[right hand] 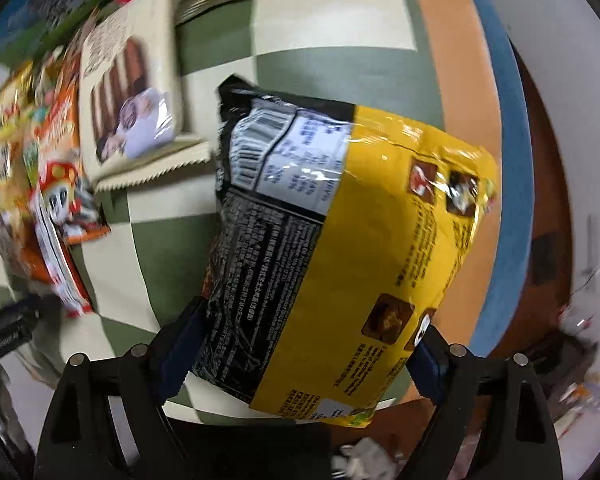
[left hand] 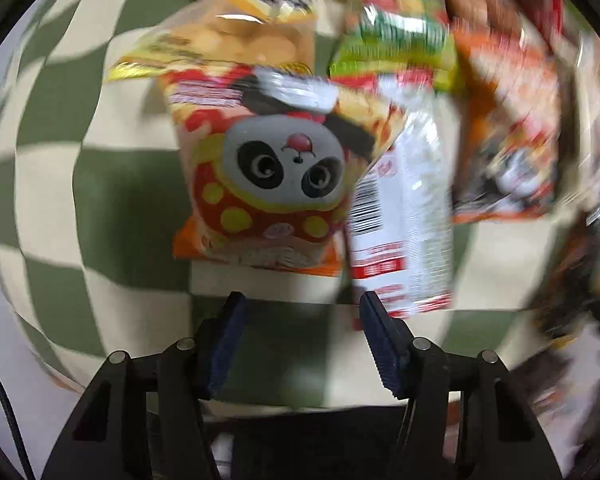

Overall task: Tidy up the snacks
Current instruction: 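Grasp the yellow-black noodle bag with the right tool while the left tool grasps the red-white stick packet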

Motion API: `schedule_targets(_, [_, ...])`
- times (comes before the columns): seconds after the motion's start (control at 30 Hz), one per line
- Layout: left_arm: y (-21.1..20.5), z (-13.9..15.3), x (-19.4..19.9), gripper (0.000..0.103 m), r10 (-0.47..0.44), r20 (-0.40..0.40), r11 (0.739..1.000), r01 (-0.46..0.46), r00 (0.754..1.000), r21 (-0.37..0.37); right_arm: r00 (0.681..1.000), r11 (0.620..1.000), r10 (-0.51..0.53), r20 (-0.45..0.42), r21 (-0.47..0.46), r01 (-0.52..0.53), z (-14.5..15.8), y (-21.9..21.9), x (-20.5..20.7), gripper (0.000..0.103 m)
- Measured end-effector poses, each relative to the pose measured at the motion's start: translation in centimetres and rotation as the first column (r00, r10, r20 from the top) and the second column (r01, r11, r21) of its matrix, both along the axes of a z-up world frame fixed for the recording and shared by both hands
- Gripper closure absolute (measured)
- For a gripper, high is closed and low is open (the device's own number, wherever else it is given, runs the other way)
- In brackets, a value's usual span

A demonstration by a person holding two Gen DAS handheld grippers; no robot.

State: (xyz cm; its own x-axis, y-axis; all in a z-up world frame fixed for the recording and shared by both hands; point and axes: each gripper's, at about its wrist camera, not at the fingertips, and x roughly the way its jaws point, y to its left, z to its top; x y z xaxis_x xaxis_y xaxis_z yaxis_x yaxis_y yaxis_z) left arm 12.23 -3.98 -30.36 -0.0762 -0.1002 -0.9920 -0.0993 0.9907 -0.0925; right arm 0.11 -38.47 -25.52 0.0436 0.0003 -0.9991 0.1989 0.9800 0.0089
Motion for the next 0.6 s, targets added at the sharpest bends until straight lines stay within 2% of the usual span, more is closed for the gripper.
schedule_targets(0.07, [-0.3, 1.6, -0.4, 0.046, 0.091, 0.03, 0.993, -0.088, 0.995, -0.081, 0.998, 0.999, -0.051, 0.032, 0.021, 0.05, -0.2, -0.6, -0.3, 0.011])
schedule_targets(0.13, [-1.7, 2.1, -0.3, 0.045, 0.137, 0.038, 0.983, -0.131, 0.99, -0.131, 0.994, 0.996, -0.091, 0.062, 0.03, 0.089, -0.2, -1.3, -0.6, 0.011])
schedule_targets(0.2, [-3.5, 1.4, 0.4, 0.044, 0.138, 0.017, 0.983, -0.135, 0.99, -0.123, 0.987, 0.99, -0.137, 0.078, 0.041, 0.134, -0.5, -1.8, -1.0, 0.011])
schedule_targets(0.3, [-5.4, -0.8, 1.7, 0.044, 0.145, 0.016, 0.987, -0.144, 0.989, -0.071, 0.979, 0.982, -0.183, 0.088, 0.053, 0.179, 0.0, -2.9, 0.0, 0.011])
schedule_targets(0.4, [-7.3, -2.6, 2.4, 0.045, 0.114, 0.036, 0.993, -0.113, 0.993, -0.02, 0.976, 0.981, -0.192, 0.103, 0.036, 0.189, -1.0, -2.7, 0.5, 0.012])
schedule_targets(0.47, [-9.1, -2.7, 1.7, 0.052, 0.062, 0.085, 0.998, -0.063, 0.994, 0.008, 0.978, 0.983, -0.185, 0.098, 0.013, 0.184, -1.0, -2.6, 1.3, 0.012])
schedule_targets(0.5, [-9.8, -2.4, 1.3, 0.054, 0.029, 0.1, 0.999, -0.031, 0.995, 0.016, 0.98, 0.985, -0.171, 0.097, -0.004, 0.172, -0.8, -2.2, 2.4, 0.015])
schedule_targets(0.6, [-13.2, -1.9, -0.6, 0.056, -0.113, 0.112, 0.992, 0.106, 0.987, 0.065, 0.991, 0.995, -0.089, 0.102, -0.041, 0.093, -1.0, -0.6, 1.8, 0.017])
